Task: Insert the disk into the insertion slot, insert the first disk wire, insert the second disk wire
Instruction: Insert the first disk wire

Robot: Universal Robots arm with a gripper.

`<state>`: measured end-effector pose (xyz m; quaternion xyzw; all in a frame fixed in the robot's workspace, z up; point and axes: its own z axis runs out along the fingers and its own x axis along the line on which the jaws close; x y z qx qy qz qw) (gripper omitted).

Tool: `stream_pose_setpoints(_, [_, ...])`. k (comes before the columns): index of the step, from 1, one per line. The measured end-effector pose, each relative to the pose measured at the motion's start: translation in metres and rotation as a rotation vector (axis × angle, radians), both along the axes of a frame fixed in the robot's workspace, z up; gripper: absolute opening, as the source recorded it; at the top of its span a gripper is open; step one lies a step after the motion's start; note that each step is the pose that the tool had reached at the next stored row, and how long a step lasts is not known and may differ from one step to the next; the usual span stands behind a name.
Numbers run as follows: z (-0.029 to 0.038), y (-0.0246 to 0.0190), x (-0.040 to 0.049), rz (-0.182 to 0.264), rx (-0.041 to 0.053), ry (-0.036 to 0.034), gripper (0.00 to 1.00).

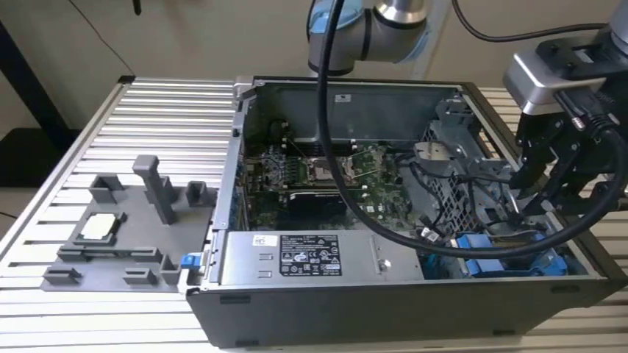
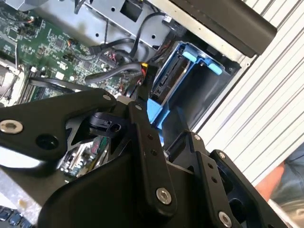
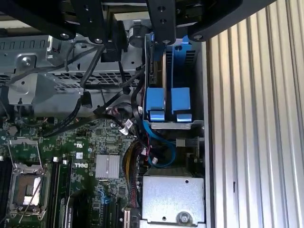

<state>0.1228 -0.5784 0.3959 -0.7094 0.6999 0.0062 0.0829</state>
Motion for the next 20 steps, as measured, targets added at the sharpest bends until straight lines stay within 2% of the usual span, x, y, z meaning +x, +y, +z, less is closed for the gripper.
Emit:
stream_pose_setpoints(4, [-0.0019, 0.0001, 0.0000, 0.019, 0.0007, -0.0354, 0.41])
stream_pose_setpoints(5, [-0.0021, 0.0002, 0.0000, 0.024, 0.0010, -0.0408, 0.41])
stream_pose_setpoints(6, [-0.0025, 0.0002, 0.0002, 0.028, 0.0021, -0.0430, 0.41])
stream_pose_setpoints(10, [-0.0032, 0.0003, 0.0017, 0.046, 0.0109, -0.0436, 0.41])
stream_pose_setpoints(13, [-0.0032, 0.0004, 0.0049, 0.060, 0.0284, -0.0439, 0.41])
stream_pose_setpoints(14, [-0.0030, 0.0003, 0.0059, 0.065, 0.0312, -0.0438, 0.41])
stream_pose_setpoints(20, [-0.0052, 0.0017, 0.0066, 0.083, 0.0327, -0.0440, 0.41])
